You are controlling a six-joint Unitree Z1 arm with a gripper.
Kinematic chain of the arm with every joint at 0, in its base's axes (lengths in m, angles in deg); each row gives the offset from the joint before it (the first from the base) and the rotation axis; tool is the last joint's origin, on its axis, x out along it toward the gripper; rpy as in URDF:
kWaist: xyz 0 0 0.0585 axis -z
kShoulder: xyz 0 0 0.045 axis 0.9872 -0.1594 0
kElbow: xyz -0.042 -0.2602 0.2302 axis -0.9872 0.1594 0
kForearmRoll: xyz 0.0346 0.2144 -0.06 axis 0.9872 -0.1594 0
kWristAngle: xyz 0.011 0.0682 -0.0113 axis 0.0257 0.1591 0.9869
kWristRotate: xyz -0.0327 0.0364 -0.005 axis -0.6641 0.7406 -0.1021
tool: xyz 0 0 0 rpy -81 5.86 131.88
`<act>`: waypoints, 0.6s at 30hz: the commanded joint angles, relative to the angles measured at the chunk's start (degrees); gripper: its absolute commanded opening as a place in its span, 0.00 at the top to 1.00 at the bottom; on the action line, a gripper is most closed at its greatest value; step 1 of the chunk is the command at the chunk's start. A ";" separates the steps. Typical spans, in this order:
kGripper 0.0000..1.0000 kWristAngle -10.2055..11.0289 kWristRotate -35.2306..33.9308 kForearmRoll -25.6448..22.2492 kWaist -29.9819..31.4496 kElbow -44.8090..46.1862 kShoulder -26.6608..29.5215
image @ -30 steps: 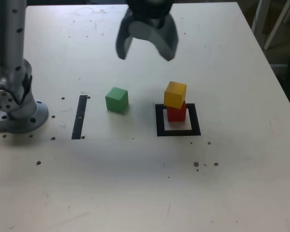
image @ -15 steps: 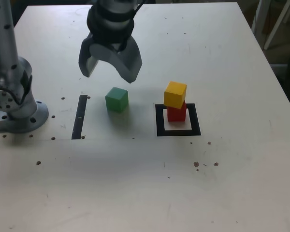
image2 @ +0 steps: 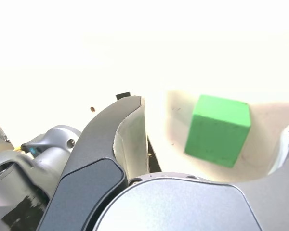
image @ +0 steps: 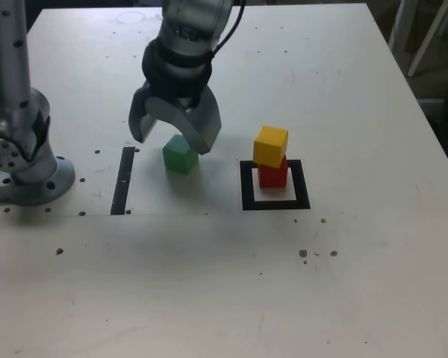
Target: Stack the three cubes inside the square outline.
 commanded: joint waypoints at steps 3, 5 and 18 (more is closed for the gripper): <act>0.11 -0.11 0.31 0.85 0.09 -0.12 -1.43; 0.14 -0.11 0.34 1.13 0.09 -0.22 -1.91; 0.51 -0.59 0.39 3.55 0.09 -0.19 -4.43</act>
